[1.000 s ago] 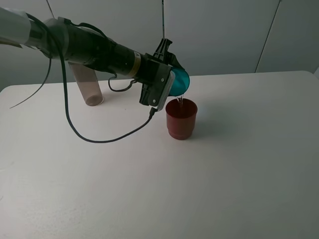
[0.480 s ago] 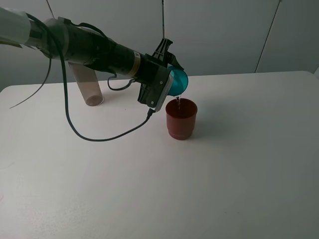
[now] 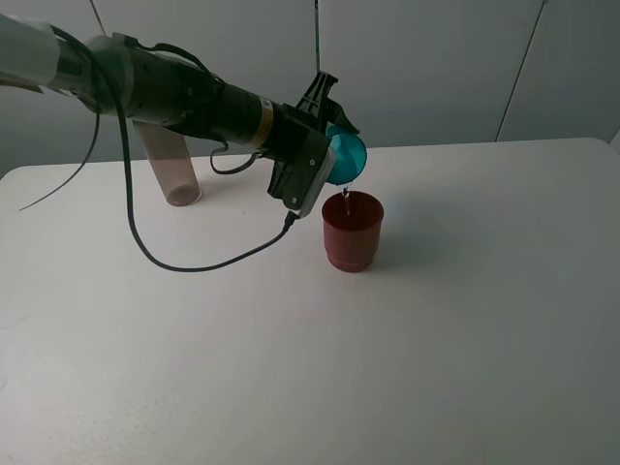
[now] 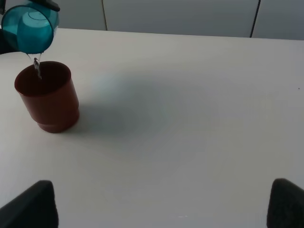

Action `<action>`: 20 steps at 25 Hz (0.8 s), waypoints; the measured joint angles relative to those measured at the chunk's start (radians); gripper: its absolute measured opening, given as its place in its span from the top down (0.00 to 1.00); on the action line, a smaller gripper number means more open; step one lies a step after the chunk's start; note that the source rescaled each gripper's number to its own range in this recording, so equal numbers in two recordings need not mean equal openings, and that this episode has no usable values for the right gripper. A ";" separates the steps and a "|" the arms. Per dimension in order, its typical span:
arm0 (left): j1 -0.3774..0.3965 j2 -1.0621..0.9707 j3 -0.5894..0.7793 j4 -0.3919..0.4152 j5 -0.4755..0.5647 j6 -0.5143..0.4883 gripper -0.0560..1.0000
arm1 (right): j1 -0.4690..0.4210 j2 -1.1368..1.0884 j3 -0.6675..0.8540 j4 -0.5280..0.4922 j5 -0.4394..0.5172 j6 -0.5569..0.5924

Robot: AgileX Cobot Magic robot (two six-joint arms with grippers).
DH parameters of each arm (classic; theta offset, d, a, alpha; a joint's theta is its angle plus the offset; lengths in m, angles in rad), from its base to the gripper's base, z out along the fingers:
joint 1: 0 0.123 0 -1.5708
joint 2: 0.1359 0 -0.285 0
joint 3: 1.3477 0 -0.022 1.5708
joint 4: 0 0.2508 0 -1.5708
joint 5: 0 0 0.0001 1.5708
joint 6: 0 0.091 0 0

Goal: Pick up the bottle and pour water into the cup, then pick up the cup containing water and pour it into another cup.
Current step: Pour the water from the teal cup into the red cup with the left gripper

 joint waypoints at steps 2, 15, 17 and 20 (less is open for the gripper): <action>0.000 0.000 0.000 -0.009 -0.004 0.009 0.87 | 0.000 0.000 0.000 0.000 0.000 0.000; 0.000 0.000 0.000 -0.123 -0.044 0.153 0.87 | 0.000 0.000 0.000 0.000 0.000 0.000; 0.000 0.000 0.000 -0.129 -0.048 0.162 0.87 | 0.000 0.000 0.000 0.000 0.000 0.000; 0.000 0.000 0.000 -0.133 -0.051 0.179 0.87 | 0.000 0.000 0.000 0.000 0.000 0.000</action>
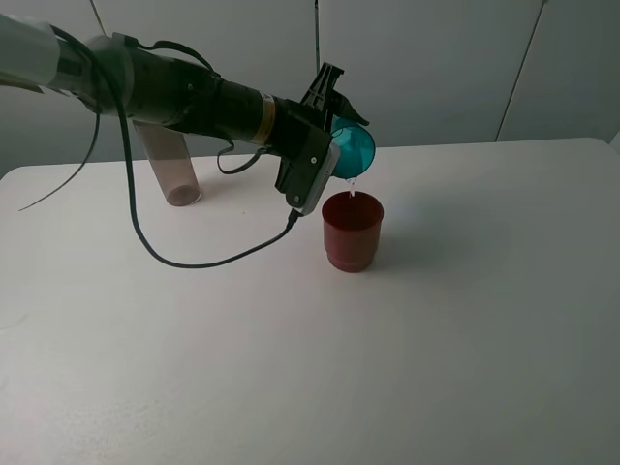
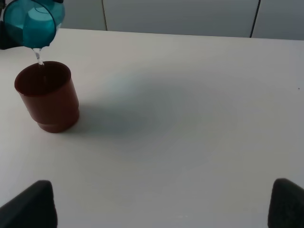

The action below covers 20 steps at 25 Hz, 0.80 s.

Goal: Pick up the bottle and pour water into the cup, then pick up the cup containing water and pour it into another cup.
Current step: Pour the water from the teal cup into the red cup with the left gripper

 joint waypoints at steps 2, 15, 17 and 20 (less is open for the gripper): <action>0.000 0.000 0.000 -0.002 0.000 0.028 0.87 | 0.000 0.000 0.000 0.000 0.000 0.000; -0.002 0.000 0.000 -0.040 -0.008 0.125 0.87 | 0.000 0.000 0.000 0.000 0.000 0.000; -0.002 0.000 0.000 -0.051 -0.008 0.152 0.87 | 0.000 0.000 0.000 0.000 0.000 0.000; -0.002 0.000 0.000 -0.066 -0.016 0.185 0.87 | 0.000 0.000 0.000 0.000 0.000 0.000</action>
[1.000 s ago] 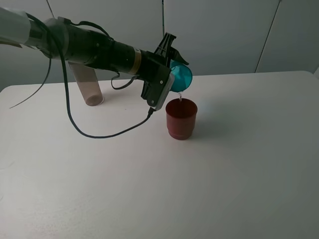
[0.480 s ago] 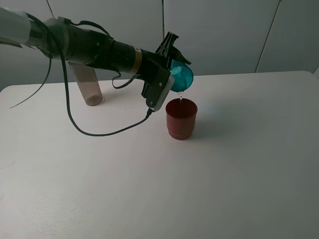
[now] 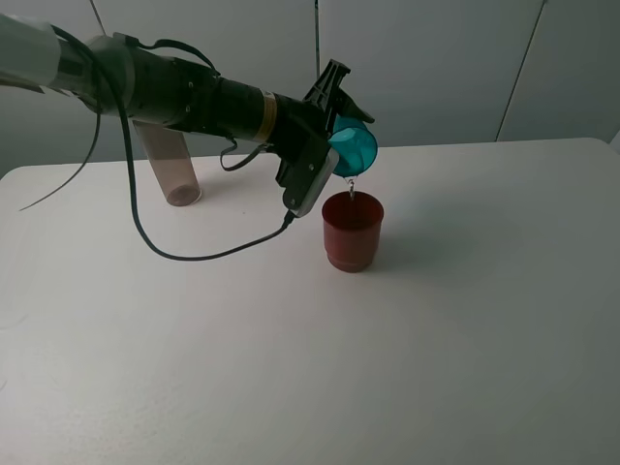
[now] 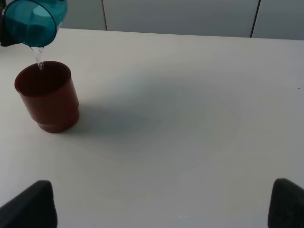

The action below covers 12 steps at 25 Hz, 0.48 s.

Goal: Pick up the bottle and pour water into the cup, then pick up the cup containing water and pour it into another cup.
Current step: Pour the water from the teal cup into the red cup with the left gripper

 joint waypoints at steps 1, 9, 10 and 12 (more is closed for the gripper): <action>0.000 0.000 0.000 -0.003 -0.006 0.008 0.87 | 0.000 0.000 0.000 0.000 0.000 0.000; 0.000 0.000 0.000 -0.009 -0.012 0.082 0.87 | 0.000 0.000 0.000 0.000 0.000 0.000; 0.000 0.000 0.000 -0.009 -0.015 0.094 0.87 | 0.000 0.000 0.000 0.000 0.000 0.000; 0.000 0.000 0.000 -0.011 -0.024 0.111 0.87 | 0.000 0.000 0.000 0.000 0.000 0.000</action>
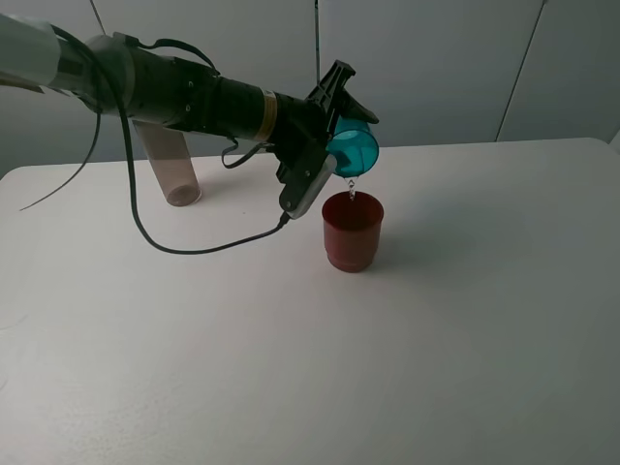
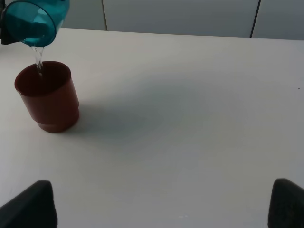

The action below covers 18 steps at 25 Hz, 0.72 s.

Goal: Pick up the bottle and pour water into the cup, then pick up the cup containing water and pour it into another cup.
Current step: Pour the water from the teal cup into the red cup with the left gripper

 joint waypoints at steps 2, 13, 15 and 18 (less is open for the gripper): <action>0.000 0.000 0.000 -0.002 -0.015 0.017 0.87 | 0.000 0.000 0.000 0.000 0.000 0.000; 0.000 0.000 0.000 -0.078 -0.077 0.183 0.87 | 0.000 0.000 0.000 0.000 0.000 0.000; 0.000 0.000 0.000 -0.085 -0.083 0.198 0.87 | 0.000 0.000 0.000 0.000 0.000 0.000; 0.000 0.000 0.000 -0.088 -0.085 0.217 0.87 | 0.000 0.000 0.000 0.000 0.000 0.000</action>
